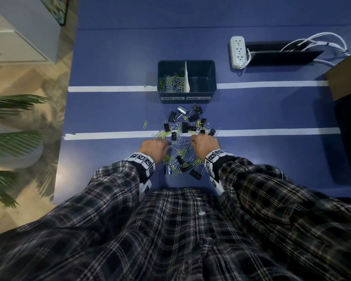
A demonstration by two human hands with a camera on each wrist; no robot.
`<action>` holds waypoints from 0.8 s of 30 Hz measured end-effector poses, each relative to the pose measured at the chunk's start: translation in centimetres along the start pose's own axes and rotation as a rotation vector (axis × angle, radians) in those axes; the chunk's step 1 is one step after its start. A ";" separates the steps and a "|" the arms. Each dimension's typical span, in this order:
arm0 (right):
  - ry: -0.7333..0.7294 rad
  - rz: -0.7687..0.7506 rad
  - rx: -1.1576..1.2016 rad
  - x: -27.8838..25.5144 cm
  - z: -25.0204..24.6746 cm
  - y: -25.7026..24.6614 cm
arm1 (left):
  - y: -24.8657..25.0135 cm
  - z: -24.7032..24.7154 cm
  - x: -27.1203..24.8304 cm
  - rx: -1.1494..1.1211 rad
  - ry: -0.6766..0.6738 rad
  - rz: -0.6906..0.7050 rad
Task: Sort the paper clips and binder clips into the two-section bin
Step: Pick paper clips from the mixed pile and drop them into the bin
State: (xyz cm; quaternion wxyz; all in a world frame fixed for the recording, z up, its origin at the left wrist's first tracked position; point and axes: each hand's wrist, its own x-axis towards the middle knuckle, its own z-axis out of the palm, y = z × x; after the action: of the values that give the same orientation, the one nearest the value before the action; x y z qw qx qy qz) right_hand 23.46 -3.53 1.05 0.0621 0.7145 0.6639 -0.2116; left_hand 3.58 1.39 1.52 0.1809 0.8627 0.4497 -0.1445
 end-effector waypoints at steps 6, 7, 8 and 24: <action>0.044 0.088 0.231 0.0 -0.6 0.5 | -1.5 -0.9 -0.6 -0.136 -0.025 -0.061; 0.044 0.116 0.278 0.0 -0.9 0.6 | -1.9 -1.2 -0.5 -0.181 -0.046 -0.080; 0.055 0.144 0.331 0.1 -1.1 0.6 | -2.2 -1.6 -0.5 -0.238 -0.060 -0.097; 0.206 0.288 1.378 4.0 -12.5 -1.3 | -1.5 -17.8 10.8 -0.218 0.249 -0.227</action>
State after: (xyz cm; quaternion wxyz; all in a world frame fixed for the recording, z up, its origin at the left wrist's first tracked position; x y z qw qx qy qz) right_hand 25.07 4.92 11.02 -0.4394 0.6884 0.2805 -0.5042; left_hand 9.83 17.87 12.64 0.1988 0.7929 0.5760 -0.0068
